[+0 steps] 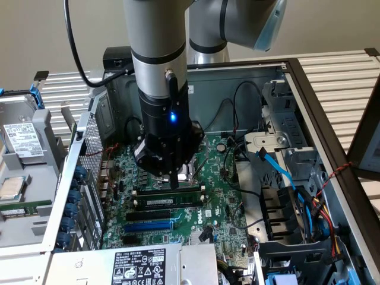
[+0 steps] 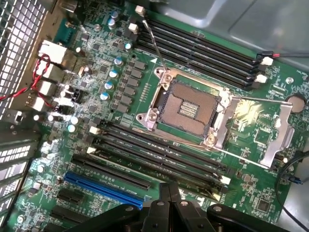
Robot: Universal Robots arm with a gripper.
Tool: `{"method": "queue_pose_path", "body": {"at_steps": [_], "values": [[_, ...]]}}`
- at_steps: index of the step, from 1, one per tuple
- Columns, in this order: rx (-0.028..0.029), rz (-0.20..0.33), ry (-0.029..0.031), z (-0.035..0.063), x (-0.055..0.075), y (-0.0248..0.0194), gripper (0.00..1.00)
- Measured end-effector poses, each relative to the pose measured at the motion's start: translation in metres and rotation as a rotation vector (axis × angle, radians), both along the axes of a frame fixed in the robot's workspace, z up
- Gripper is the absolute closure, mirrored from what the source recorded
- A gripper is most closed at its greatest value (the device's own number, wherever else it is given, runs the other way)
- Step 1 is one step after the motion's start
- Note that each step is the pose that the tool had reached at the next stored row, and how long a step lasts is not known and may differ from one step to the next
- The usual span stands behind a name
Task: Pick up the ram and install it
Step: 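Press down the ram until it locks into place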
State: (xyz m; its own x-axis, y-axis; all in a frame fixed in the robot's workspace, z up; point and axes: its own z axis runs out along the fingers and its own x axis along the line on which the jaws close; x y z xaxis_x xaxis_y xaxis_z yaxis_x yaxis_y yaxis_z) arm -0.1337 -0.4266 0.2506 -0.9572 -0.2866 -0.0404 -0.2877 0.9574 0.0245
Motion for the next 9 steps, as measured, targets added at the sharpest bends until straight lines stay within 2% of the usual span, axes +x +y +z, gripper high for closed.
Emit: {"method": "queue_pose_path", "body": {"at_steps": [9], "values": [[0.0,-0.163,0.0,0.0,0.0,0.0,0.89]]}}
